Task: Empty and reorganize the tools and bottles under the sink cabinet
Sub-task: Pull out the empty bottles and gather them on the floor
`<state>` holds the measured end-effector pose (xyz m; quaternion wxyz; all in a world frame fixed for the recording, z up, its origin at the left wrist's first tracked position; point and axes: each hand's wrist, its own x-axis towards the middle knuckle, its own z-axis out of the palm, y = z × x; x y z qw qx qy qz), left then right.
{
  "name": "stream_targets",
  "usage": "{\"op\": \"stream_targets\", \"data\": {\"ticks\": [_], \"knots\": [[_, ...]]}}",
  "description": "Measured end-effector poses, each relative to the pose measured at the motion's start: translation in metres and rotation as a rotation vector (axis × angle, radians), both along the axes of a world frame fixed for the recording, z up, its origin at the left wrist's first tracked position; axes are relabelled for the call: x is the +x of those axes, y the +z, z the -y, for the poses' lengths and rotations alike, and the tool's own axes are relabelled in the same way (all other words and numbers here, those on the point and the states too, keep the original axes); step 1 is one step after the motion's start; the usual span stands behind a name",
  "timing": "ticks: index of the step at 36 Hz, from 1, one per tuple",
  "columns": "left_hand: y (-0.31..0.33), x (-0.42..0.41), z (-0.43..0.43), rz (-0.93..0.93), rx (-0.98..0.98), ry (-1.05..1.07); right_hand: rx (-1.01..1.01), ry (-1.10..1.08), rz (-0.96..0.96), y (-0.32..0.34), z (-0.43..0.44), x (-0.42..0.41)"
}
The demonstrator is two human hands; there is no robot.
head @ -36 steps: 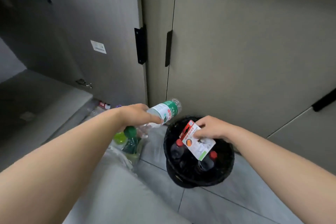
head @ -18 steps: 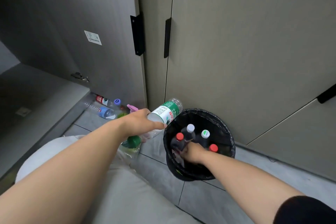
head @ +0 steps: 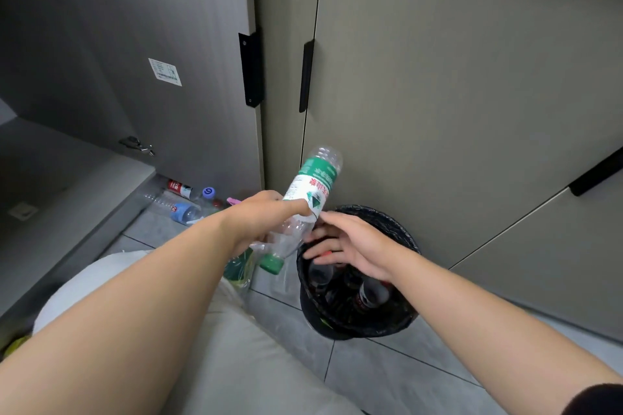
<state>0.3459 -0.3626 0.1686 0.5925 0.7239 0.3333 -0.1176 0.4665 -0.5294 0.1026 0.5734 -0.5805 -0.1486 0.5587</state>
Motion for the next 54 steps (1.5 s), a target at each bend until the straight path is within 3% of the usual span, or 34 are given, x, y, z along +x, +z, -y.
{"op": "stream_targets", "data": {"ticks": [5, 11, 19, 27, 32, 41, 54], "knots": [[0.003, 0.000, 0.002, 0.143, -0.237, 0.045, 0.122, 0.007, -0.130, 0.009, -0.008, -0.011], [0.000, 0.001, 0.003, 0.189, -0.087, 0.030, 0.104, 0.031, -0.083, 0.021, -0.002, -0.001], [-0.010, 0.002, -0.001, -0.025, 0.086, -0.066, -0.210, 0.081, 0.345, 0.046, 0.027, 0.044], [-0.016, 0.004, 0.004, -0.102, 0.199, -0.141, -0.714, 0.533, 0.660, 0.074, 0.056, 0.091], [-0.017, 0.004, 0.004, -0.111, 0.250, -0.195, -0.937, 0.714, 0.813, 0.054, 0.045, 0.079], [-0.020, -0.002, 0.005, -0.143, 0.347, -0.306, -0.903, 0.725, 1.379, -0.043, 0.030, 0.031], [-0.023, -0.004, -0.002, -0.186, 0.399, -0.326, -0.863, 0.527, 1.351, -0.108, 0.033, 0.016]]}}
